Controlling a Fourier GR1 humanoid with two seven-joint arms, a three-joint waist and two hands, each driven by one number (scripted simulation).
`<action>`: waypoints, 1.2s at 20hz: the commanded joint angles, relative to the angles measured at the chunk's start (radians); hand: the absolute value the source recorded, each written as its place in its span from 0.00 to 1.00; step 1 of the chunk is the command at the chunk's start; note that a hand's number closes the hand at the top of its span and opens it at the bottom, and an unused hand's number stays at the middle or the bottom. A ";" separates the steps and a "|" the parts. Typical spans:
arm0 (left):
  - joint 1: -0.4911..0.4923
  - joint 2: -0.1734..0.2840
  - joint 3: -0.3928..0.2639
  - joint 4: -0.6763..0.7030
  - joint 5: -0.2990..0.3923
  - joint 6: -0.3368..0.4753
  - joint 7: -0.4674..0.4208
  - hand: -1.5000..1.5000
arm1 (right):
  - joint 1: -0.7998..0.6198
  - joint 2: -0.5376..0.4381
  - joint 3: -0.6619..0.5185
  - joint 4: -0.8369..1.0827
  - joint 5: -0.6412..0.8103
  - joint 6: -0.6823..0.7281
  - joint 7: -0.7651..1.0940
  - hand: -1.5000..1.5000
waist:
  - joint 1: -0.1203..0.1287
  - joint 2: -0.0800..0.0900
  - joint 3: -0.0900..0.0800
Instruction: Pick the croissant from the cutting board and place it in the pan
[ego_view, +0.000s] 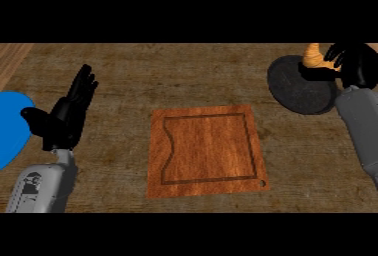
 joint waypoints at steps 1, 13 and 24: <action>0.003 0.011 0.008 -0.007 0.013 -0.023 -0.018 0.50 | -0.044 -0.031 -0.043 0.168 -0.015 -0.038 -0.095 1.00 | 0.018 0.006 0.001; -0.022 0.009 0.003 0.020 0.001 -0.021 -0.015 0.50 | -0.053 -0.025 -0.204 0.310 -0.223 0.237 -0.289 0.00 | 0.017 0.010 0.002; -0.006 0.017 0.045 0.016 0.008 0.004 0.006 0.50 | 0.025 -0.004 -0.414 0.248 -0.479 0.301 -0.570 0.00 | -0.039 -0.017 -0.001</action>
